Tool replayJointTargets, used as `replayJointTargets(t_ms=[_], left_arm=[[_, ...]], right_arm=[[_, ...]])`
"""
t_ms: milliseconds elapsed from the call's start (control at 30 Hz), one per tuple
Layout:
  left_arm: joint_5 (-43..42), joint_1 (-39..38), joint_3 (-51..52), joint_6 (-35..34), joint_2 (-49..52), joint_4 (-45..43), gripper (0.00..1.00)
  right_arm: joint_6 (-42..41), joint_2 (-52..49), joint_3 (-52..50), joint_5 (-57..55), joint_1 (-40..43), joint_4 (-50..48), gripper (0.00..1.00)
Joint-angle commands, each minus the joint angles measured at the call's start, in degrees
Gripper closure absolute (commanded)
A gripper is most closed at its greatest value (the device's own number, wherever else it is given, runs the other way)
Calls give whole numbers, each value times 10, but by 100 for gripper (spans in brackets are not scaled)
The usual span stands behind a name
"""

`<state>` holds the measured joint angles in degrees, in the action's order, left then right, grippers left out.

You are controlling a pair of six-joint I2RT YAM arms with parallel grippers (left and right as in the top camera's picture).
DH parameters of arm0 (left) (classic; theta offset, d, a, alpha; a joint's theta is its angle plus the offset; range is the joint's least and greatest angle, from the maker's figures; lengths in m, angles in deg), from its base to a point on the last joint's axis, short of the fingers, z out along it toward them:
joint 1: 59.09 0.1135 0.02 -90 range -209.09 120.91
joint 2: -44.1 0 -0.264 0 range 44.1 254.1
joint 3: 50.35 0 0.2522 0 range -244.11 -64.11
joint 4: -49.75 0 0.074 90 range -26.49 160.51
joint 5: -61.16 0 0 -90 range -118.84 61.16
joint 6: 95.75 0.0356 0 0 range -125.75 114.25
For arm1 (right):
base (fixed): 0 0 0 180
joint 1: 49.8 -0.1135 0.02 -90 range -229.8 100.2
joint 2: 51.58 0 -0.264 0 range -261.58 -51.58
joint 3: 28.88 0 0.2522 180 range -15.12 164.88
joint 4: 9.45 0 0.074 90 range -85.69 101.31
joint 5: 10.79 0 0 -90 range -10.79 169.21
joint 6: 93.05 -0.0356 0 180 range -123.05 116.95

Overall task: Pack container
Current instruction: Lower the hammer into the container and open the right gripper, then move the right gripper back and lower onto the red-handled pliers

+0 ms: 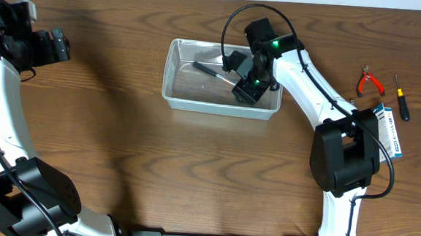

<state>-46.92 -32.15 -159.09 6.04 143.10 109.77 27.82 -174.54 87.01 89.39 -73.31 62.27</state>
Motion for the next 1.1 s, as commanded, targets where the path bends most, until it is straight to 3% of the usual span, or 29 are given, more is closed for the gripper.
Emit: replayJointTargets(t_ms=[0,133,300,433,600,767,1067], left_arm=[[-7,0,-8,-3,0,2,2],[-7,0,-8,-3,0,2,2],[-7,0,-8,-3,0,2,2],[-7,0,-8,-3,0,2,2],[-7,0,-8,-3,0,2,2],[-7,0,-8,-3,0,2,2],[-7,0,-8,-3,0,2,2]], right_arm=[[-33,0,10,-14,4,-16,30],[-75,0,60,-41,4,-13,28],[-172,0,192,-110,10,44,30],[-263,0,319,-205,38,134,30],[-303,0,412,-224,110,255,29],[-302,0,413,-219,199,309,20],[-296,0,346,-181,307,299,21]])
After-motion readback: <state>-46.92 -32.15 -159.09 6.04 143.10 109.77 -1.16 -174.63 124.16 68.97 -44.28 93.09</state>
